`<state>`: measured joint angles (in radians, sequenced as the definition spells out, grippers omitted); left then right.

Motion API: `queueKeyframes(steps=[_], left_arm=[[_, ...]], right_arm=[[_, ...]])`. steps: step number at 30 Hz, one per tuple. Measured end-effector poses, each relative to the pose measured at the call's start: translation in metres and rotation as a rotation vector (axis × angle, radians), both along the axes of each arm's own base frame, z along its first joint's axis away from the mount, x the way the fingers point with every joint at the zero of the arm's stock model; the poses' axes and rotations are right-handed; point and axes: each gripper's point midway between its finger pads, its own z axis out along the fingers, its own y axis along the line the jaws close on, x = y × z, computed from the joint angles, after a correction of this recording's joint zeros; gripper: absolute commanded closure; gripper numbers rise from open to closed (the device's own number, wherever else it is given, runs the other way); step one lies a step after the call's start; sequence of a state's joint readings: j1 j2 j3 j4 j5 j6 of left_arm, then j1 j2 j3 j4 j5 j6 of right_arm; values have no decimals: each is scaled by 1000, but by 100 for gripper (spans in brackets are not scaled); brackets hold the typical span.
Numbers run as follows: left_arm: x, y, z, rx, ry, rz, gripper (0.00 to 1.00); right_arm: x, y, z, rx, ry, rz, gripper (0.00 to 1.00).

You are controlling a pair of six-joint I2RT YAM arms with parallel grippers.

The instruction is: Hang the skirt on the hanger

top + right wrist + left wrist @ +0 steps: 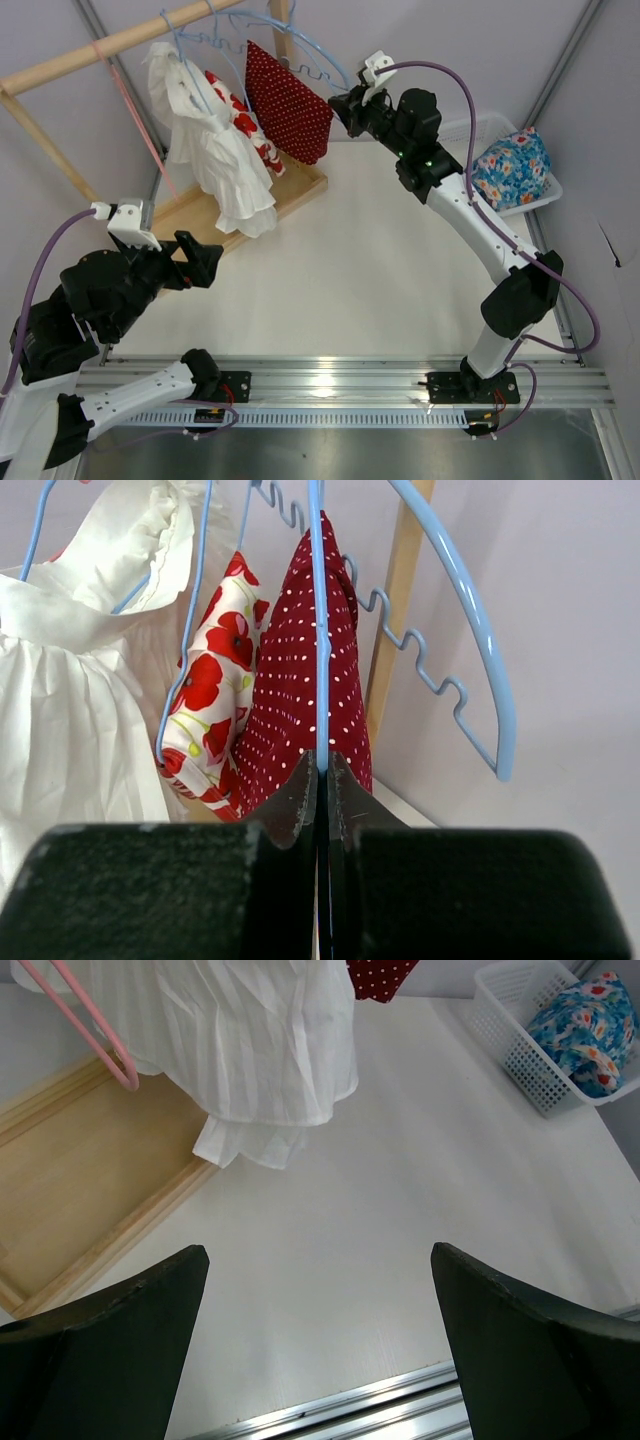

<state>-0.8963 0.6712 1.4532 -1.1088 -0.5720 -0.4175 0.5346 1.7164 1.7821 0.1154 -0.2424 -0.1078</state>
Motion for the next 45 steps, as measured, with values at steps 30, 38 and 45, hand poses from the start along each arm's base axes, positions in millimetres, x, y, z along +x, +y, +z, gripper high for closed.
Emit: queueKeyframes(steps=[30,38,45], left_arm=[[-5,7,0,-21,-6,6,1],[-7,11,-1,-28,-9,18,0],[-6,12,-4,-20,-5,24,1]], right_arm=[[30,43,-31,-87,74,7,100],[32,51,-37,-104,94,-27,100],[46,63,-12,-64,39,-26,100]])
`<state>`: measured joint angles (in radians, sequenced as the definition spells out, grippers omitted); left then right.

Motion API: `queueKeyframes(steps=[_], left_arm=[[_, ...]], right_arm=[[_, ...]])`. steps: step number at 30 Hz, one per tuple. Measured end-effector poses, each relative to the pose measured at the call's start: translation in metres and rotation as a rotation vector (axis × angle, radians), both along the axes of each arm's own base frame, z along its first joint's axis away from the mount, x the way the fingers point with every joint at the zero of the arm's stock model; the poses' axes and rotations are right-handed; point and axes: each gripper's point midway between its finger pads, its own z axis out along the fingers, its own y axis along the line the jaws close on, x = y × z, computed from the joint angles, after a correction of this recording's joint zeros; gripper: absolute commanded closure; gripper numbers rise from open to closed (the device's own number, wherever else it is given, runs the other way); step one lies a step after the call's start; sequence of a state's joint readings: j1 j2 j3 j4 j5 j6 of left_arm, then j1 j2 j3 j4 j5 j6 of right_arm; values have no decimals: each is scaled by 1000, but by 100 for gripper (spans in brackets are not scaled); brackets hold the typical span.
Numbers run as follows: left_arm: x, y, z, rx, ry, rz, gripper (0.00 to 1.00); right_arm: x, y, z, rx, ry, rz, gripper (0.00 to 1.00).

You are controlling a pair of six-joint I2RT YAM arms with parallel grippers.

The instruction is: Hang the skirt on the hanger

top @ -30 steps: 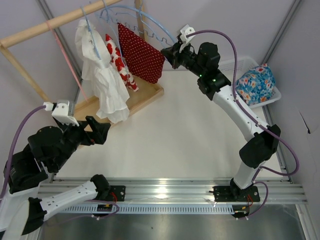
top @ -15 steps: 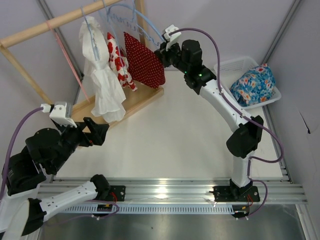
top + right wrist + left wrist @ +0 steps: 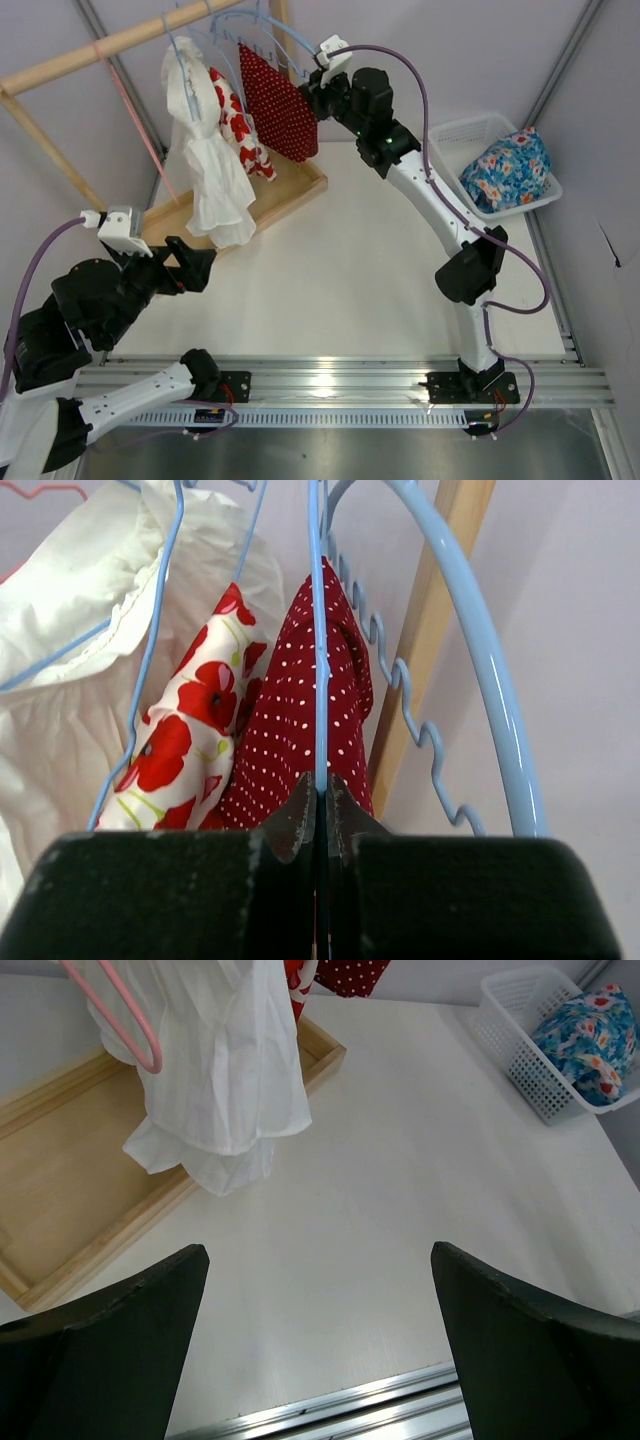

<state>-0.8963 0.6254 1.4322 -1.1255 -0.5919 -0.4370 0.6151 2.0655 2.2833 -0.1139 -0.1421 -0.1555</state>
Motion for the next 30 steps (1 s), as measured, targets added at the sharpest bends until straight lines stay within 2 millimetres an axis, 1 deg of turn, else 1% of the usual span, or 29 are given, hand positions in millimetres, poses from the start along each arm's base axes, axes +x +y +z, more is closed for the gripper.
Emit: queueKeyframes(steps=[3,6,8,13,16,19,23,26,30], left_arm=[[-1,1,0,-6,-2,1,1],[-3,3,1,-18,-6,2,1],[-4,5,1,-22,-10,2,1],[-5,5,1,-22,-10,2,1],[-5,6,0,-19,-7,1,1],[-6,7,-1,-17,-5,1,1],[-9,10,-1,-22,-9,0,1],[-12,14,-1,-26,-12,0,0],[-12,15,-3,-22,-10,0,1]], right_arm=[[6,8,5,14,-21,1,100],[10,14,4,18,-28,0,100],[14,17,-1,12,-25,-6,100],[25,26,-26,-10,-1,-7,100],[31,34,-29,-4,-12,-5,100],[31,43,-34,-13,-22,1,100],[27,54,-34,-16,-47,7,100],[28,60,-34,-14,-62,9,100],[29,66,-42,-24,-60,12,100]])
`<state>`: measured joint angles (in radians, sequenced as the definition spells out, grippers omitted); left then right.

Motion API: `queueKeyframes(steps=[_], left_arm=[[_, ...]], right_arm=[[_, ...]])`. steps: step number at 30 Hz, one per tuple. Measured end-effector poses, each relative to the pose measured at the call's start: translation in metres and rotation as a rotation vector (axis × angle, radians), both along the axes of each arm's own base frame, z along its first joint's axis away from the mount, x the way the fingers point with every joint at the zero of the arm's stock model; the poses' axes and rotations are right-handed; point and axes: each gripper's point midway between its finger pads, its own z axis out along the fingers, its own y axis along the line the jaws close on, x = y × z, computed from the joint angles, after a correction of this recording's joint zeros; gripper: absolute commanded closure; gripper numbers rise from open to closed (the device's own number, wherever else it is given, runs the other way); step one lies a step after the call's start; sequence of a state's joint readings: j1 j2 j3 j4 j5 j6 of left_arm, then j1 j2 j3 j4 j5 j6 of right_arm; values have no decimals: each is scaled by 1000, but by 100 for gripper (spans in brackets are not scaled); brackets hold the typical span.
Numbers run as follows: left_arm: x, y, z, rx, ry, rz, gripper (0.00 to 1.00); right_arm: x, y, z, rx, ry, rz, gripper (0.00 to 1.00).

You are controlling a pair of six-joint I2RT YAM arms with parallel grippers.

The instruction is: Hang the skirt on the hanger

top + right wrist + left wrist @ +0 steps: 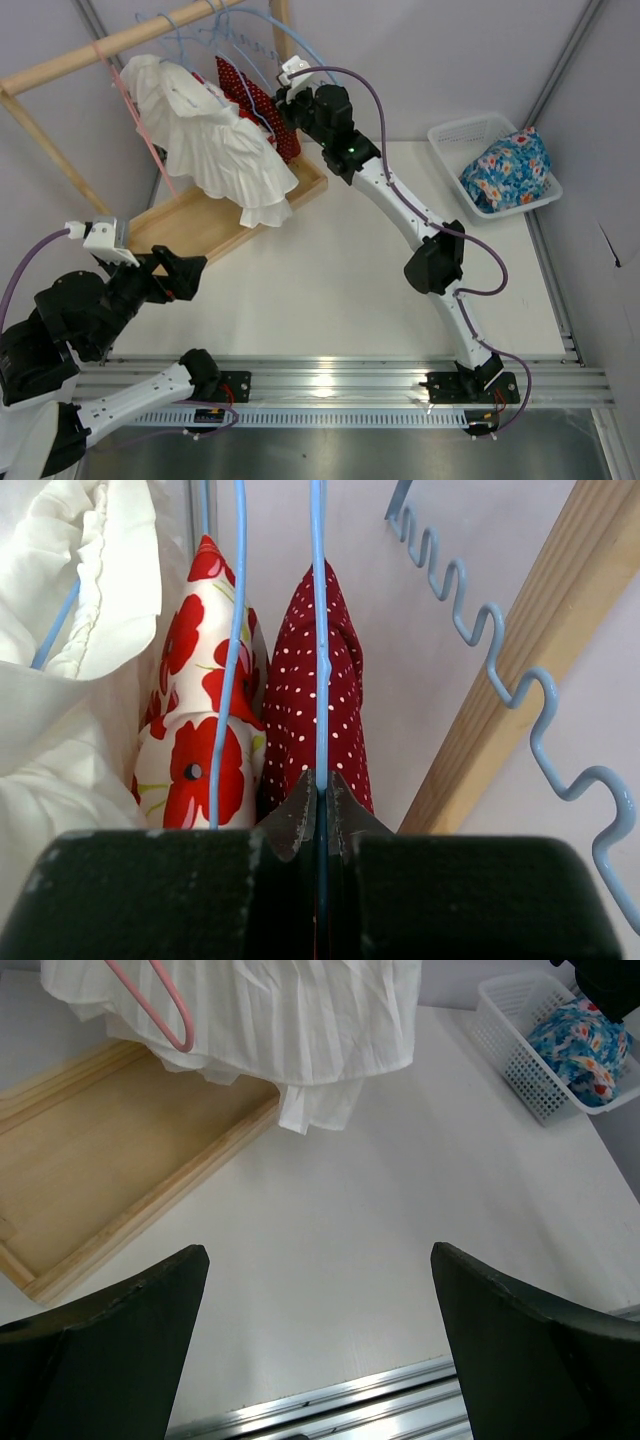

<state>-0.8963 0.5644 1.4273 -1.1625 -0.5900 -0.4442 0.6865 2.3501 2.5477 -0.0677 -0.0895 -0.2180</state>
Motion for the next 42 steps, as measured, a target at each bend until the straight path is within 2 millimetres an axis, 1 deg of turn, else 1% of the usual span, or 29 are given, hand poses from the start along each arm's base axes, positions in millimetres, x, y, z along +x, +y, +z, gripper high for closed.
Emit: queueKeyframes(steps=[3,5,6,7,8,10,12,15,19,22,23,25,26,28,29,35,38,40,42], left_arm=[[0,0,-1,2,1,0,0],[1,-1,-1,5,3,-1,0],[1,-2,-2,8,6,-1,0],[2,-3,-2,13,9,-1,1],[3,-4,-3,19,13,-1,0],[6,-7,-5,35,21,-4,0],[9,-12,-6,43,27,-9,1],[13,-19,-5,49,33,-14,1],[16,-24,-4,45,32,-20,1],[18,-27,-8,47,37,-23,0],[19,-28,-11,53,42,-23,0],[20,-31,-19,68,58,-28,1],[21,-33,-24,76,65,-30,0],[22,-38,-32,86,80,-43,0],[23,-41,-35,88,84,-48,1],[30,-63,-63,98,133,-93,1],[35,-77,-75,84,151,-112,1],[39,-84,-84,72,161,-118,0],[45,-89,-92,59,176,-115,0]], right_arm=[[1,-1,-1,-1,1,-4,99],[1,-1,-1,0,4,-5,90],[2,-2,0,2,6,-6,81],[1,-3,-1,4,12,-6,74],[0,-5,-2,0,23,-6,59],[-5,-9,-3,-8,49,-6,48],[-11,-15,-1,-16,69,-7,40],[-25,-27,9,-20,94,-7,36],[-49,-48,31,-6,107,-11,33],[-67,-67,51,19,114,-28,27],[-74,-74,57,27,121,-33,23],[-86,-86,62,39,140,-46,19],[-93,-95,63,46,150,-55,14],[-110,-114,56,58,187,-75,4],[-119,-124,48,60,210,-83,1],[-174,-185,4,127,328,-167,1],[-199,-211,-17,171,376,-208,1],[-213,-225,-36,197,413,-236,1],[-224,-236,-61,215,466,-266,1]])
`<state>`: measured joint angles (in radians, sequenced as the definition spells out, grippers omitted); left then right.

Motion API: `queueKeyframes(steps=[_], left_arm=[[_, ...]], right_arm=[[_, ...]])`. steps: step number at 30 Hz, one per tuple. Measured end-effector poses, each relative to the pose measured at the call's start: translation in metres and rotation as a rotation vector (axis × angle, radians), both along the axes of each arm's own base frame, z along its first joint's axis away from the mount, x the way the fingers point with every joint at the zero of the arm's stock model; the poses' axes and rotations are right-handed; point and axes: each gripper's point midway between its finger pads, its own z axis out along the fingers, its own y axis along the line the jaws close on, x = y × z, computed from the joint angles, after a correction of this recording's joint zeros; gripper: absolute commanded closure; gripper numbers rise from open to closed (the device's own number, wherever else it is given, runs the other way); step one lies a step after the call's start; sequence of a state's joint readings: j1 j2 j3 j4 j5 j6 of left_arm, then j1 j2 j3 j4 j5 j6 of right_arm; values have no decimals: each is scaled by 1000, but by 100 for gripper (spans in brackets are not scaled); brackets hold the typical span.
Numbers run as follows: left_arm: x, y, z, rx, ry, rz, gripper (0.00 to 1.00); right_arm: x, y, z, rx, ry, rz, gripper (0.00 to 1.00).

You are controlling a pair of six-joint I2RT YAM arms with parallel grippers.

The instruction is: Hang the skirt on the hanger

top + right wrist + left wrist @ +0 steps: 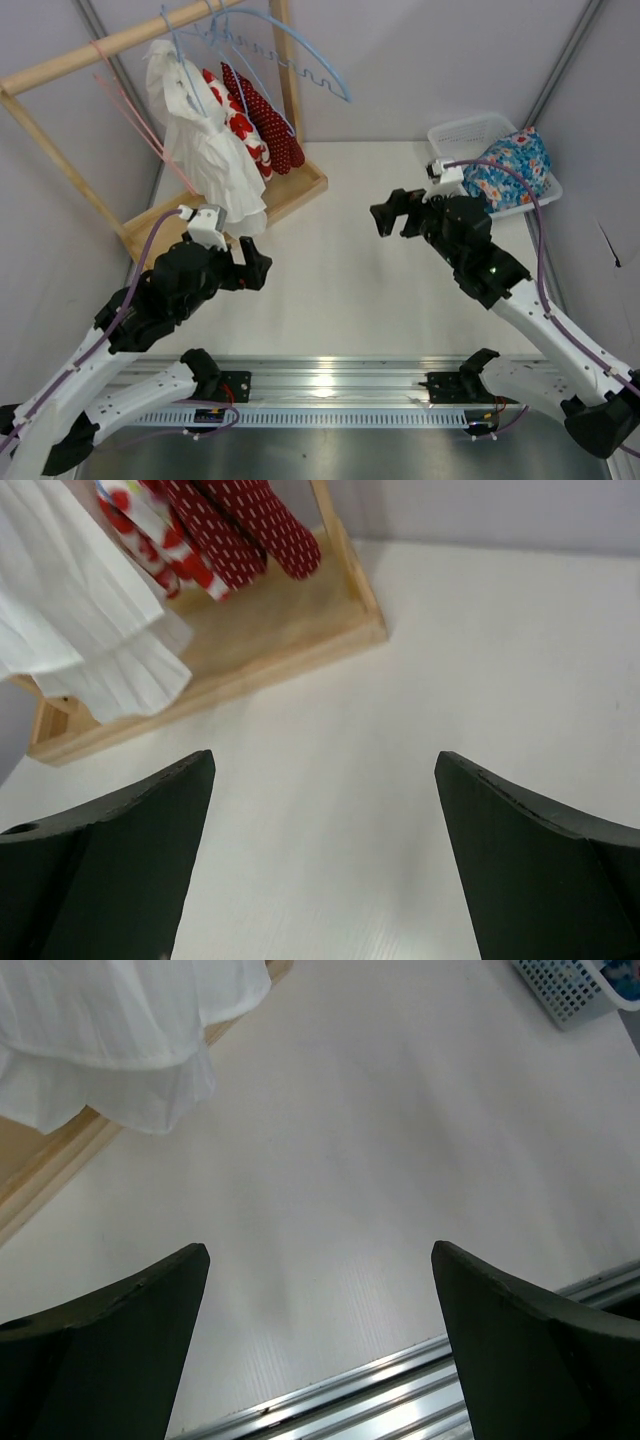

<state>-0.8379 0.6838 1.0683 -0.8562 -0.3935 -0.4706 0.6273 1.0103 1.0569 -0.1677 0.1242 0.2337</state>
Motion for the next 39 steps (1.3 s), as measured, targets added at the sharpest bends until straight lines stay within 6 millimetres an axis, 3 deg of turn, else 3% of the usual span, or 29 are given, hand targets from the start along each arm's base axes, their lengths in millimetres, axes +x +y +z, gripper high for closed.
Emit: queueKeyframes(steps=[6,9,13,17,21,26,39], left_arm=[[23,-9,-3,-85,1,15,0],[35,-4,-9,-119,-2,32,1],[40,15,-29,-123,5,83,1],[28,29,-35,-147,-28,105,1],[11,34,-31,-214,-110,93,1],[1,39,-43,-259,-134,113,0],[6,40,-47,-251,-119,132,0]], right_arm=[[-28,-24,-77,24,168,-75,1],[-38,-35,-92,50,196,-112,1],[-44,-44,-100,76,200,-148,1],[-52,-51,-118,79,207,-161,1],[-60,-56,-130,98,191,-161,1],[-67,-58,-139,130,167,-154,1],[-62,-51,-148,128,180,-148,1]])
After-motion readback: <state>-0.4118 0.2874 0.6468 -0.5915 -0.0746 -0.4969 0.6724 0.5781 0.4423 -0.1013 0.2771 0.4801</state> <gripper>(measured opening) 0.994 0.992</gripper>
